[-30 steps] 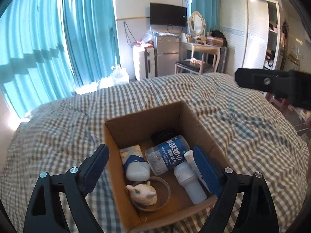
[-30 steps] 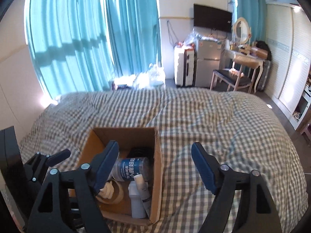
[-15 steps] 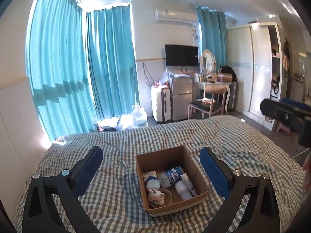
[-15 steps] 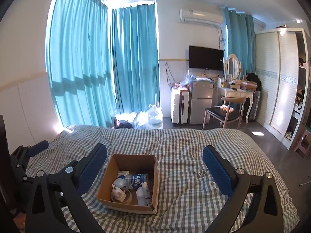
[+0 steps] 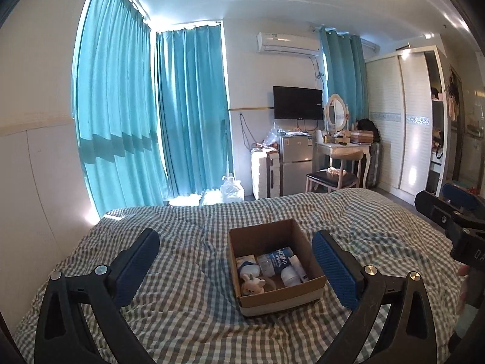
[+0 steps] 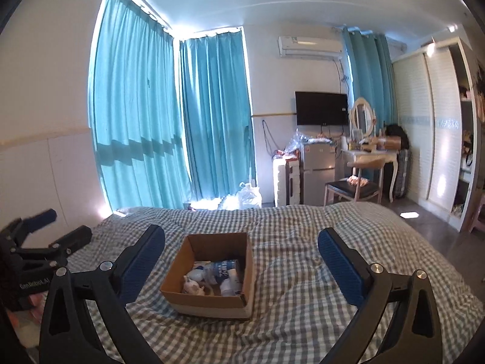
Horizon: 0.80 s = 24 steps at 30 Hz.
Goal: Organize objects
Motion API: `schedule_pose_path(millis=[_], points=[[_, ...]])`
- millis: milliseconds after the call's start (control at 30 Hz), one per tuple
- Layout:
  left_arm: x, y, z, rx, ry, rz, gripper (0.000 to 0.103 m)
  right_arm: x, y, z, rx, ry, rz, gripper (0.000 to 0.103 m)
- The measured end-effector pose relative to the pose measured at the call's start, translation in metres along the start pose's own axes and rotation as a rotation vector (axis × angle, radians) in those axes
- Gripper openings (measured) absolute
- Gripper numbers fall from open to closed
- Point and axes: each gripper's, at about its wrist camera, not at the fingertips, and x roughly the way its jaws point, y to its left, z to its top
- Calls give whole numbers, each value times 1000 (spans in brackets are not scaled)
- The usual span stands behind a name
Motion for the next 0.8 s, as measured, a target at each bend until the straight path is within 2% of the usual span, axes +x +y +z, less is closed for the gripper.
schedule_pose_path(millis=[200, 400, 667, 800], points=[[12, -1, -29, -35, -16, 25, 103, 11, 2, -30, -58, -19, -87, 102], [23, -4, -49, -25, 4, 24, 103, 28, 3, -51, -53, 30, -91, 102], [30, 10, -61, -76, 39, 40, 103, 33, 9, -58, -70, 49, -92, 102], [30, 11, -64, -69, 45, 46, 103, 34, 12, -60, -72, 55, -91, 102]])
